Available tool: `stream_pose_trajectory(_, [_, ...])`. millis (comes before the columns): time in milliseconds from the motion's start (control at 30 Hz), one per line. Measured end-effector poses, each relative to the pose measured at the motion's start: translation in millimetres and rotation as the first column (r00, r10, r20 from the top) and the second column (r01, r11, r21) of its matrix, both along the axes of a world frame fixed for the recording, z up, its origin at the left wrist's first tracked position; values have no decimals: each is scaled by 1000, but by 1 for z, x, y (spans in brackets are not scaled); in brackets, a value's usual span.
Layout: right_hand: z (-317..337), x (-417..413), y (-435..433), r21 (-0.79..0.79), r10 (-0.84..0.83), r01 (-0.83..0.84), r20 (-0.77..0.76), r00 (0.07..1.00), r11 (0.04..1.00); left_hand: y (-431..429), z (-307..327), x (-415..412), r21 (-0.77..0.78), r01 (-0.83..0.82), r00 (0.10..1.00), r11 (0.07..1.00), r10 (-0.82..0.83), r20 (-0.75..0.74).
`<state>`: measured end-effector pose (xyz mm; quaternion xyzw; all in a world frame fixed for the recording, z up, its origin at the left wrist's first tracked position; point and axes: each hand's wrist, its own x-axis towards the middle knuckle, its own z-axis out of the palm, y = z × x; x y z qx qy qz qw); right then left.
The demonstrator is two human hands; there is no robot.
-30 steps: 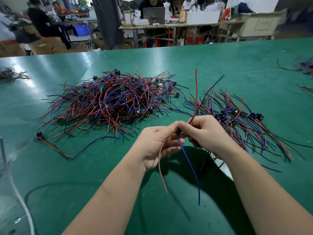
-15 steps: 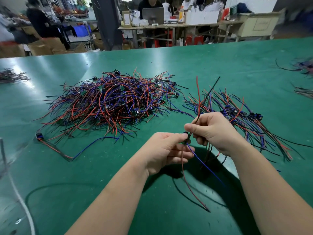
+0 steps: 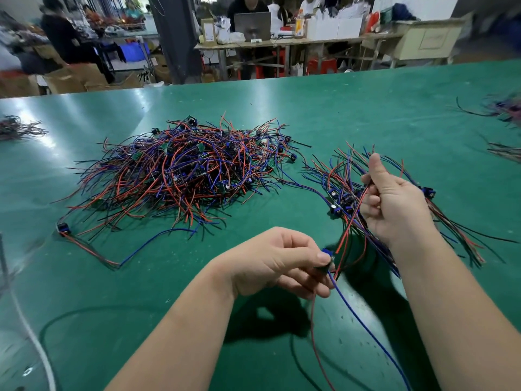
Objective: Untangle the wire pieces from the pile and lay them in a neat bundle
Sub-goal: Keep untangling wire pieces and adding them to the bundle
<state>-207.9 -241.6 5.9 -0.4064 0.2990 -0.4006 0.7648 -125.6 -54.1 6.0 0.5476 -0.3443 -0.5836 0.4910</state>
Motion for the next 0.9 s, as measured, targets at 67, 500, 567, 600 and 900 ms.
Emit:
stream_pose_trajectory(67, [-2, 3, 0, 128, 19, -24, 40, 999, 991, 1, 1, 4, -23, -28, 999, 999, 27, -25])
stream_pose_trajectory(500, [-12, 13, 43, -250, 654, -667, -147, 742, 702, -9, 3, 14, -5, -557, 710, 831, 473, -522])
stream_pose_trajectory(567, [-11, 14, 46, -255, 641, -630, -50, 766, 734, -11, 2, 12, -14, -581, 713, 814, 500, -492])
stream_pose_trajectory(600, [-11, 15, 46, -252, 622, -605, -17, 783, 755, -12, 1, 12, -20, -595, 714, 803, 518, -470])
stream_pose_trajectory(900, [0, 14, 44, -65, 455, -451, 116, 883, 890, -14, -11, 1, -302, -492, 864, 817, 501, -51])
